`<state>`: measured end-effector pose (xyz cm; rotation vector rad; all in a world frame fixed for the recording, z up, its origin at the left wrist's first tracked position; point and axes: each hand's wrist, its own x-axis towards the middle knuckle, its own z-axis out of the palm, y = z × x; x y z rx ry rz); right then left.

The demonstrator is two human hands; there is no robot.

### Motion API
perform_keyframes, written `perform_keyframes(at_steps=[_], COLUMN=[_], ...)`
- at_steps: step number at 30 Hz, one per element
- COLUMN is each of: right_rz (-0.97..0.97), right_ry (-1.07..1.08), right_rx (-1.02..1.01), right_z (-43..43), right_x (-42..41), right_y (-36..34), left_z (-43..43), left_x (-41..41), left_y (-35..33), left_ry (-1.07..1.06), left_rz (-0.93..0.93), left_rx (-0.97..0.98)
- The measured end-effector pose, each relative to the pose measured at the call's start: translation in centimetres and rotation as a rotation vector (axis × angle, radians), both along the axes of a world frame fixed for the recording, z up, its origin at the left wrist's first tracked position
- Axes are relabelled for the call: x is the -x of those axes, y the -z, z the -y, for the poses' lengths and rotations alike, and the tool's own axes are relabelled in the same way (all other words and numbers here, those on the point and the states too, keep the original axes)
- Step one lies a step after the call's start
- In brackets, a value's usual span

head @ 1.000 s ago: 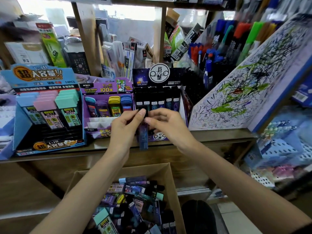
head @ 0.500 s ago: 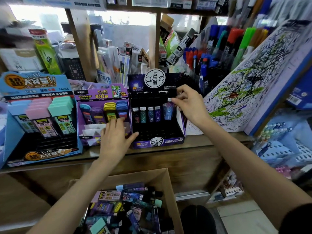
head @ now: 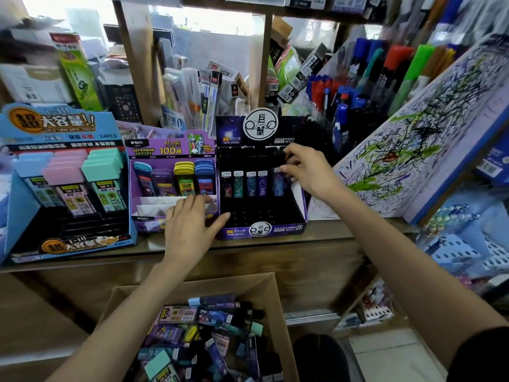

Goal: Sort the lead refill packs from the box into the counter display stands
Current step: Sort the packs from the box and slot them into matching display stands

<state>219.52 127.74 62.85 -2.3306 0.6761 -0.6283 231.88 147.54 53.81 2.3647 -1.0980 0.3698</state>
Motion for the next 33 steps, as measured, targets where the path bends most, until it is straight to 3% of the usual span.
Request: perform_keyframes(at_steps=[10,15,19,23,28,33], right_rz=[-0.084,-0.168,-0.104,-0.056,-0.44,-0.856], right_ry=[0.132,0.188,0.11,-0.051,-0.43,-0.616], right_rx=[-0.037,0.073,0.254,0.303,0.239,0.03], right_z=[-0.2,-1.3,-4.1,-8.0,-11.7,-14.6], right_x=[-1.6,-0.8,1.8,5.6,8.2,9.4], right_y=[1.3,0.9,1.4,3.8,9.5,18.1], left_z=[0.0,-1.3,-5.0,-9.7,-14.3,-17.1], left_x=[0.0,-0.1,1.0,2.3,3.9,6.3], left_y=[0.1,-0.9,-1.1,2.6,9.6,15.8], left_ry=[0.015,0.133,0.347,0.411,0.356,0.423], left_rz=[0.035,-0.019,0.075,-0.09,-0.361,-0.607], left_rx=[0.004,-0.007,0.096,-0.002,-0.186,-0.359])
